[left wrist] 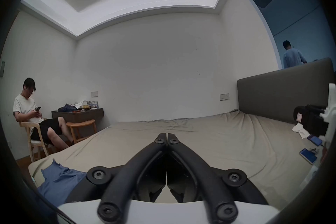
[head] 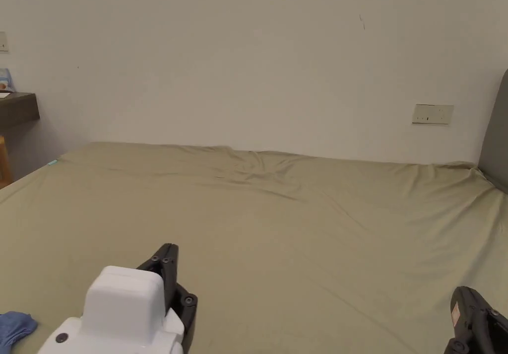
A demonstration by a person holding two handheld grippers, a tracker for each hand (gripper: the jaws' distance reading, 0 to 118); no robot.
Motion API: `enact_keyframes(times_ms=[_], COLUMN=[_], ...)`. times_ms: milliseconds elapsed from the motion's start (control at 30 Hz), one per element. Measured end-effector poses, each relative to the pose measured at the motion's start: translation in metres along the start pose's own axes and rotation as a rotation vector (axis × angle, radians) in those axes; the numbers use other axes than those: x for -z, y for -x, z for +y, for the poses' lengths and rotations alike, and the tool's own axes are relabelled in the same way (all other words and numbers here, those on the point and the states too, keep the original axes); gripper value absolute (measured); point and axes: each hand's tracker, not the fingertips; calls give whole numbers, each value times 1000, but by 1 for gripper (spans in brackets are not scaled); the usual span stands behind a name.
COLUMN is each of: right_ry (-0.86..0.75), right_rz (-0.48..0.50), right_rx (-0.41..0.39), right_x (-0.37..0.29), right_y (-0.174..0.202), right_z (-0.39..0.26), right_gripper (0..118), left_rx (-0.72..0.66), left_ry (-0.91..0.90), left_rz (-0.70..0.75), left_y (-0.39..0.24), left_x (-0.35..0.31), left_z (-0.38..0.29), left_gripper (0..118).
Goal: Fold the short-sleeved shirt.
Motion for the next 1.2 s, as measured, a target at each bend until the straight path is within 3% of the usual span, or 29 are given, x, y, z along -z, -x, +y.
enact_keyframes(times_ms=[133, 267, 500, 733, 867, 1200], right_ry=[2, -17, -1, 29, 49, 134], right_rz=[124, 277, 653, 955, 1043, 1090], right_rx=[67, 53, 88, 86, 77, 44], right_x=[2, 7, 1, -33, -46, -35], right_y=[21, 63, 162, 234, 255, 277], right_z=[5, 11, 12, 9, 5, -15], right_gripper=[0, 0, 0, 0, 0, 0], left_rx=[3, 21, 83, -12, -46, -104], left_ry=[22, 42, 123, 186, 217, 285], left_rz=[43, 186, 536, 734, 782, 774], left_y=[13, 48, 126, 179, 197, 222], left_x=[-8, -35, -101, -151, -161, -140], left_z=[0, -2, -15, -36, -49, -83], left_gripper=[0, 0, 0, 0, 0, 0])
